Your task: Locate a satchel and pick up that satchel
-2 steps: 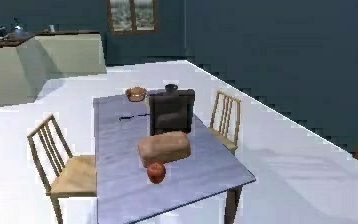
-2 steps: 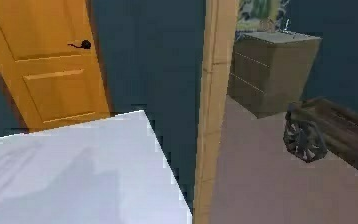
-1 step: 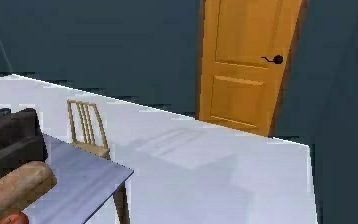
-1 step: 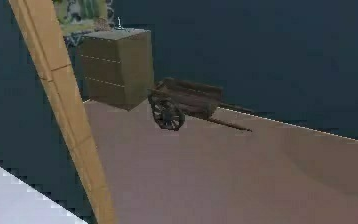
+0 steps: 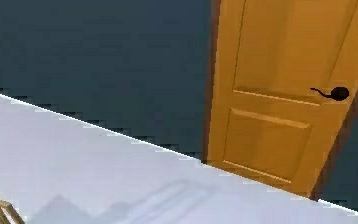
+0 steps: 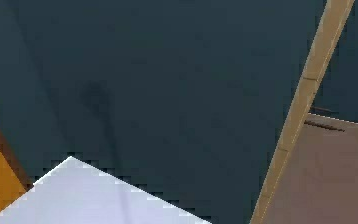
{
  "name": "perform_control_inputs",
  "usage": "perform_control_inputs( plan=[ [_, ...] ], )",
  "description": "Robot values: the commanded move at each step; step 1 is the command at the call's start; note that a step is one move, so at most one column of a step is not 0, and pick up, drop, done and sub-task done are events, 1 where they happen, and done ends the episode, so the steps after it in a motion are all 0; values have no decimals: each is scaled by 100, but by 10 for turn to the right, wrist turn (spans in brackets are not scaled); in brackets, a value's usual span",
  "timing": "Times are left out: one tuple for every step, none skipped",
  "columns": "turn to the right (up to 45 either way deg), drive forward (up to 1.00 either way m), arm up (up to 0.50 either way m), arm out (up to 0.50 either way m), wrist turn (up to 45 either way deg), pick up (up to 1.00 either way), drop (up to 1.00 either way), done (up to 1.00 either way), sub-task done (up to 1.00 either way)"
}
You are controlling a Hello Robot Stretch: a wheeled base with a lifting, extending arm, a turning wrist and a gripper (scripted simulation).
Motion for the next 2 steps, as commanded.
perform_control_inputs(
  plan=[
    [-120, 0, 0, 0, 0, 0, 0, 0, 0],
    [0, 20, 0, 0, 0, 0, 0, 0, 0]
  ],
)
